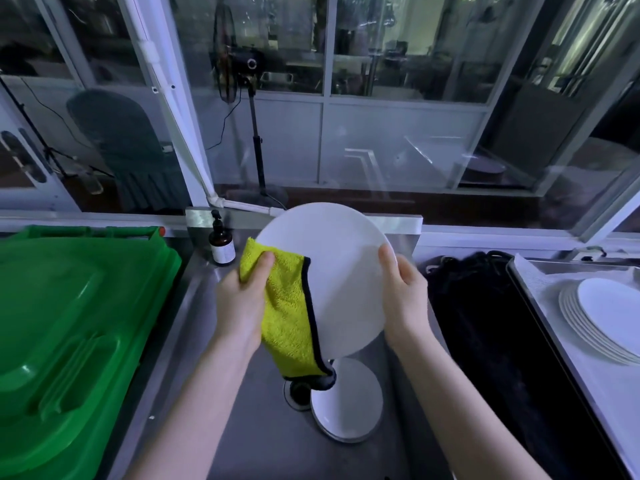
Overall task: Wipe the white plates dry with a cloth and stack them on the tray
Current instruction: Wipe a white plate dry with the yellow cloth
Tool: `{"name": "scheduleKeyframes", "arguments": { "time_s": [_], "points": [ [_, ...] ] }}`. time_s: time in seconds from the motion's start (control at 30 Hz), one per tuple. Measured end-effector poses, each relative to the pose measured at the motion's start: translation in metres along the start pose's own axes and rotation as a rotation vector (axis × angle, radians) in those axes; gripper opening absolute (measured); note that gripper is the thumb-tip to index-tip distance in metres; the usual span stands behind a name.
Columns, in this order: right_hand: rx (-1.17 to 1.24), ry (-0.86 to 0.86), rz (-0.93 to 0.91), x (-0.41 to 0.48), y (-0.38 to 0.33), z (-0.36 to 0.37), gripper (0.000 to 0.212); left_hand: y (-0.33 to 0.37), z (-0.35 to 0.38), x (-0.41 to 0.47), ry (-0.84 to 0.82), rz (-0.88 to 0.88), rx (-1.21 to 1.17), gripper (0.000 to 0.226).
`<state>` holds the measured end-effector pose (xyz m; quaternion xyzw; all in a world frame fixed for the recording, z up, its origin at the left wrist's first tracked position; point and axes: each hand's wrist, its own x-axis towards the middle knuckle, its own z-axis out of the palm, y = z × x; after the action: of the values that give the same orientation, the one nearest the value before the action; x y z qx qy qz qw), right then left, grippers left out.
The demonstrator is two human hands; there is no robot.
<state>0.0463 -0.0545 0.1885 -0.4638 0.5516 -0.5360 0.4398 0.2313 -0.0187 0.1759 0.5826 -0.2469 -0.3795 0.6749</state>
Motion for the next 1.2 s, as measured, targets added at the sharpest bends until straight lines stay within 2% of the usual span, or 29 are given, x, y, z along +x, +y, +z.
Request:
{"name": "scheduleKeyframes", "arguments": {
  "time_s": [0.07, 0.13, 0.23, 0.3, 0.37, 0.43, 0.5, 0.57, 0.6, 0.63, 0.7, 0.8, 0.83, 0.9, 0.97, 1.0, 1.07, 1.13, 1.2],
  "points": [
    [-0.096, -0.135, -0.118, 0.011, -0.015, -0.012, 0.036, 0.005, -0.004, 0.005, -0.021, 0.071, 0.058, 0.026],
    [-0.295, -0.304, -0.277, 0.023, -0.039, -0.019, 0.021, 0.01, -0.005, 0.012, -0.095, 0.196, 0.221, 0.034],
    [-0.624, -0.546, -0.48, 0.028, -0.056, -0.011, 0.042, 0.021, 0.004, 0.012, -0.325, 0.378, 0.466, 0.034],
    [-0.665, -0.577, -0.526, 0.028, -0.056, -0.007, 0.05, 0.028, 0.009, 0.01, -0.402, 0.419, 0.546, 0.032],
    [-0.62, -0.509, -0.504, 0.028, -0.05, -0.01, 0.053, 0.028, 0.006, 0.008, -0.394, 0.367, 0.504, 0.027],
    [-0.41, -0.36, -0.348, 0.028, -0.042, -0.014, 0.054, 0.021, 0.001, 0.006, -0.286, 0.214, 0.287, 0.02],
    [-0.111, -0.109, -0.148, 0.018, -0.031, -0.006, 0.055, 0.006, 0.003, 0.0, -0.047, 0.053, 0.084, 0.021],
    [0.144, 0.148, 0.085, -0.002, -0.014, 0.015, 0.053, -0.006, 0.014, -0.008, 0.227, -0.059, -0.032, 0.027],
    [0.246, 0.228, 0.187, -0.012, -0.002, 0.025, 0.049, -0.009, 0.019, -0.011, 0.307, -0.099, -0.065, 0.029],
    [0.31, 0.259, 0.26, -0.018, 0.006, 0.032, 0.042, -0.012, 0.021, -0.013, 0.336, -0.138, -0.082, 0.03],
    [0.283, 0.175, 0.263, -0.025, 0.01, 0.032, 0.033, -0.014, 0.016, -0.01, 0.319, -0.206, -0.087, 0.032],
    [0.03, -0.083, -0.042, -0.021, 0.006, 0.007, 0.022, -0.012, -0.001, 0.004, 0.286, -0.264, -0.059, 0.032],
    [-0.091, -0.15, -0.197, -0.022, 0.002, -0.004, 0.033, -0.011, -0.006, 0.009, 0.269, -0.266, -0.043, 0.031],
    [-0.392, -0.245, -0.607, -0.021, -0.001, -0.027, 0.057, -0.006, -0.015, 0.019, 0.247, -0.268, 0.003, 0.036],
    [-0.774, -0.363, -1.035, -0.02, -0.006, -0.042, 0.061, 0.001, -0.02, 0.027, 0.226, -0.291, 0.02, 0.05],
    [-0.924, -0.43, -1.175, -0.019, -0.009, -0.046, 0.058, 0.004, -0.021, 0.031, 0.201, -0.307, 0.02, 0.054],
    [-1.083, -0.569, -1.31, -0.017, -0.015, -0.042, 0.048, 0.006, -0.018, 0.035, 0.138, -0.304, 0.05, 0.044],
    [-1.091, -0.668, -1.38, -0.015, -0.018, -0.034, 0.036, 0.008, -0.012, 0.034, 0.097, -0.268, 0.088, 0.025],
    [-1.072, -0.679, -1.452, -0.014, -0.02, -0.031, 0.033, 0.01, -0.011, 0.035, 0.054, -0.261, 0.067, 0.026]
  ]
}}
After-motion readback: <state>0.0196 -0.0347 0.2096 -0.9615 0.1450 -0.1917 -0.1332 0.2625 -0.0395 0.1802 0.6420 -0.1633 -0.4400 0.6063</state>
